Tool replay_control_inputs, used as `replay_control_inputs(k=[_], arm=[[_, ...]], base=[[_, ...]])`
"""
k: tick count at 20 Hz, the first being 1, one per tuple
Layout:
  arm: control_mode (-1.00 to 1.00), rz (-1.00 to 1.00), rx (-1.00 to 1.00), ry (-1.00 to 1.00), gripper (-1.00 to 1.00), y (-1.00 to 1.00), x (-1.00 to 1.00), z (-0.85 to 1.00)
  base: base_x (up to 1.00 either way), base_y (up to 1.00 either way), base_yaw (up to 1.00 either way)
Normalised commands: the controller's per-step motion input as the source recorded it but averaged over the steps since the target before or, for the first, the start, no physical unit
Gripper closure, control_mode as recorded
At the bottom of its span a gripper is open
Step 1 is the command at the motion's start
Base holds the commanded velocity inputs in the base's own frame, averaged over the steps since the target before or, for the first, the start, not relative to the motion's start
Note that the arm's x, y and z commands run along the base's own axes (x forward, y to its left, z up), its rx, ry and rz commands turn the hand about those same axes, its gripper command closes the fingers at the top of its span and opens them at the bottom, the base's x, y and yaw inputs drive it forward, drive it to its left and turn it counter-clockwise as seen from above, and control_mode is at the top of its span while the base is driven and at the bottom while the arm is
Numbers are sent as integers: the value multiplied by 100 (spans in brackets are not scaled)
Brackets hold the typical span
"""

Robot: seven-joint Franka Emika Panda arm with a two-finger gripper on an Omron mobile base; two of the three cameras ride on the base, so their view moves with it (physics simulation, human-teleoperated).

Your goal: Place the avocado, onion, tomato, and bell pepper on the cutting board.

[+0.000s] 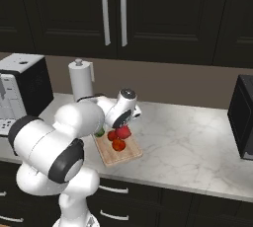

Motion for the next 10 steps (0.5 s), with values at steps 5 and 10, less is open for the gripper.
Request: replay_control_inputs(k=[5,10], arm=[[-100,14,0,0,100,41,-24,-86],[-100,13,0,0,-100,25,-22,-60]], base=[[0,0,0],[0,0,0]])
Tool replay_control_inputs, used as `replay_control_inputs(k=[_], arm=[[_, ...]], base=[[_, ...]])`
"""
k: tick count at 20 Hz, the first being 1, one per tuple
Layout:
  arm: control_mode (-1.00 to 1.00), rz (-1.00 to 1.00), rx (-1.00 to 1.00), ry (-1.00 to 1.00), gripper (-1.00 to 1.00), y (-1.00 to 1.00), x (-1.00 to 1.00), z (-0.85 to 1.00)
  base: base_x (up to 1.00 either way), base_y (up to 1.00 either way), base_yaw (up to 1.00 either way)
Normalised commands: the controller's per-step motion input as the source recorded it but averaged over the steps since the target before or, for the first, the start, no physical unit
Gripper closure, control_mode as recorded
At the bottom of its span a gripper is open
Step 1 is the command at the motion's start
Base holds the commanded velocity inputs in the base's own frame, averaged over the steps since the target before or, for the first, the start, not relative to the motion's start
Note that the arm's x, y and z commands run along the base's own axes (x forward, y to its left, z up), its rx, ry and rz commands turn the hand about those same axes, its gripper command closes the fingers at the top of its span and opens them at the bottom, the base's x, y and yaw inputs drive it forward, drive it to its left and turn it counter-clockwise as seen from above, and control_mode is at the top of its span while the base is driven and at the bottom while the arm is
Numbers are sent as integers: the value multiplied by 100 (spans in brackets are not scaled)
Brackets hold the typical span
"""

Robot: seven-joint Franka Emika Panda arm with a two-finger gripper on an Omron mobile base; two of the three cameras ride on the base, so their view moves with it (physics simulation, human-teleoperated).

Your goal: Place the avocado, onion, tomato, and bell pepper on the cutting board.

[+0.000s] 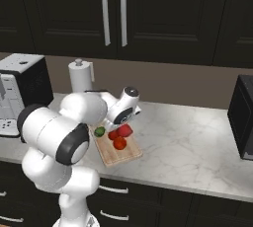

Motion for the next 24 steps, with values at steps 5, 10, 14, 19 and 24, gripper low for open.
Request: replay_control_inputs(k=[5,10,14,19,24], arm=[[-100,12,0,-1,-100,1,-42,-14],[-100,6,0,0,-100,16,-63,-11],[-100,7,0,-4,-100,36,-49,5],[-100,11,0,-11,-100,24,-13,78],[-100,12,0,-11,-100,26,-14,95]], base=[[0,0,0],[0,0,0],[0,0,0],[0,0,0],[0,0,0]])
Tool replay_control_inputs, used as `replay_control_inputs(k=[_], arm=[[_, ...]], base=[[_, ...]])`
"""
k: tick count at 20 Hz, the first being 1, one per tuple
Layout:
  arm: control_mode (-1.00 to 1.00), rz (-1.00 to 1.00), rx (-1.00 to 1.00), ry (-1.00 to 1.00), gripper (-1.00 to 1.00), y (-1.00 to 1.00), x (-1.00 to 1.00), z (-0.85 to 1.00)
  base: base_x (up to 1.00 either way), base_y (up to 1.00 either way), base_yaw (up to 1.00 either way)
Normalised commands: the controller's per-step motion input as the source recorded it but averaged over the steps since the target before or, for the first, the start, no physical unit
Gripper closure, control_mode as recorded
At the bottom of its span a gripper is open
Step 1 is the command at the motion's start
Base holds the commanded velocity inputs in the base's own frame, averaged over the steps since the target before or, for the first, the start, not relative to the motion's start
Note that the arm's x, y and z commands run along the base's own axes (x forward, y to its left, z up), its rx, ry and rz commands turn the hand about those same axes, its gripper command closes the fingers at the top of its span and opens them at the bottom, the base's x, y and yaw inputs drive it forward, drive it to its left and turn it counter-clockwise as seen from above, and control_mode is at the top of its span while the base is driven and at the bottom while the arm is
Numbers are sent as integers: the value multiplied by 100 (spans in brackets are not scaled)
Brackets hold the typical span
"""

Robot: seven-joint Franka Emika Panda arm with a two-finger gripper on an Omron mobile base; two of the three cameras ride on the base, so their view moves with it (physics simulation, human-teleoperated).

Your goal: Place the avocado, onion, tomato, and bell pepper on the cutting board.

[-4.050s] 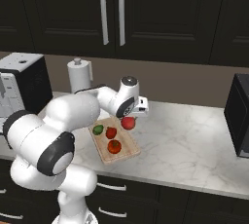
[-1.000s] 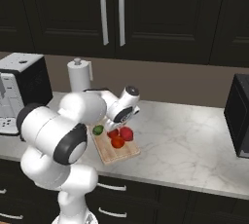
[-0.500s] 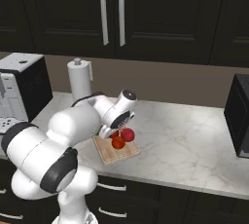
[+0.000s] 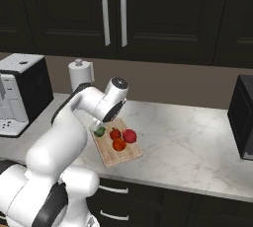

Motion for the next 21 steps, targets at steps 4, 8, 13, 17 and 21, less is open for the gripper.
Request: replay_control_inputs(k=[4,8,13,17,21], arm=[[-100,6,0,-16,-100,25,-76,61],[-100,3,0,-26,-100,19,-100,37],[-100,3,0,-27,-100,11,-100,66],[-100,1,0,-21,-100,2,-100,100],[-100,0,0,-14,-100,0,-100,100]], base=[[0,0,0],[0,0,0],[0,0,0],[0,0,0],[0,0,0]])
